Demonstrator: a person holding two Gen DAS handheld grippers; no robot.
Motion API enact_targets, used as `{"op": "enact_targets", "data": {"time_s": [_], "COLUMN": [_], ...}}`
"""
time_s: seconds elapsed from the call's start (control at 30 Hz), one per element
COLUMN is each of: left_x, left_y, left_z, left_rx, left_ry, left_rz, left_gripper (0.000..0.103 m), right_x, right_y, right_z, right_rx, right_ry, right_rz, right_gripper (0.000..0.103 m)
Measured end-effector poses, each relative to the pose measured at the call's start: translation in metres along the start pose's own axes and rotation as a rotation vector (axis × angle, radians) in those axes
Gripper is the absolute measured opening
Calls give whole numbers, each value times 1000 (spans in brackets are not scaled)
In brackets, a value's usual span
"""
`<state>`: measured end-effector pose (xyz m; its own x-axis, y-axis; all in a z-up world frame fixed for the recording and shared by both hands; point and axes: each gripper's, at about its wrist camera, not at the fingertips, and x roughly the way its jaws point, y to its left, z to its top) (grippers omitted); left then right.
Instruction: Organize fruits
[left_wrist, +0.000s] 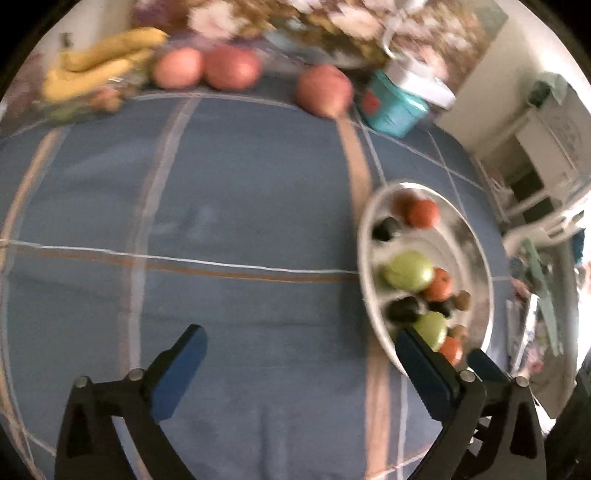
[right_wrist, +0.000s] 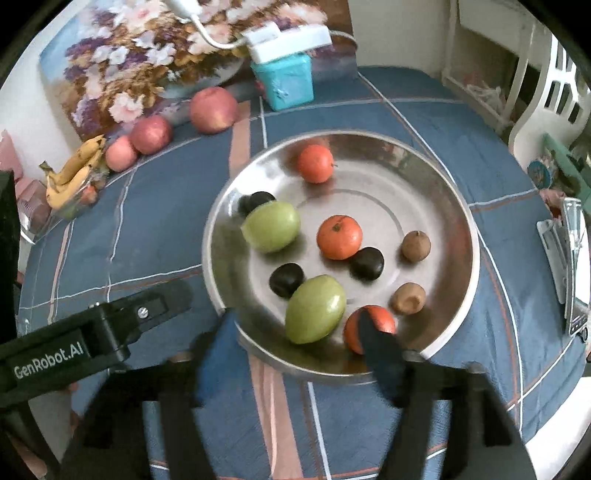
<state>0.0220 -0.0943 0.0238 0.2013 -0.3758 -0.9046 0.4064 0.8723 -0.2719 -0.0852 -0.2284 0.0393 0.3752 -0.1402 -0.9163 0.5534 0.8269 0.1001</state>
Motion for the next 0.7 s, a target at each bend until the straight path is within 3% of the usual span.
{"op": "enact_targets", "data": {"time_s": [0.17,0.2,0.4,0.57,0.7], "left_x": [-19,-23,-41,-49,-48], "left_y": [18,23,34,37,40], "left_z": [-21,-26,-47,-54,-55], "left_rx": [11,5,6,13,-4], "left_ry": [-54,-61,-93,-125,-120], "left_rz": [140,143,175,255,260], "left_gripper": [103,103,103,103,103], "right_x": [0,-1,-14,-21,-28], "right_y": [11,12,16,16,15], "right_z": [-11,-13,-27,-33,-34], "right_rx": [-31,-34,-51,-51,-41], "right_ry": [-21,-27,-60,-67,-91], "right_rz": [0,-5,-21,-36,-38], "right_gripper": [90,94,94,94,94]}}
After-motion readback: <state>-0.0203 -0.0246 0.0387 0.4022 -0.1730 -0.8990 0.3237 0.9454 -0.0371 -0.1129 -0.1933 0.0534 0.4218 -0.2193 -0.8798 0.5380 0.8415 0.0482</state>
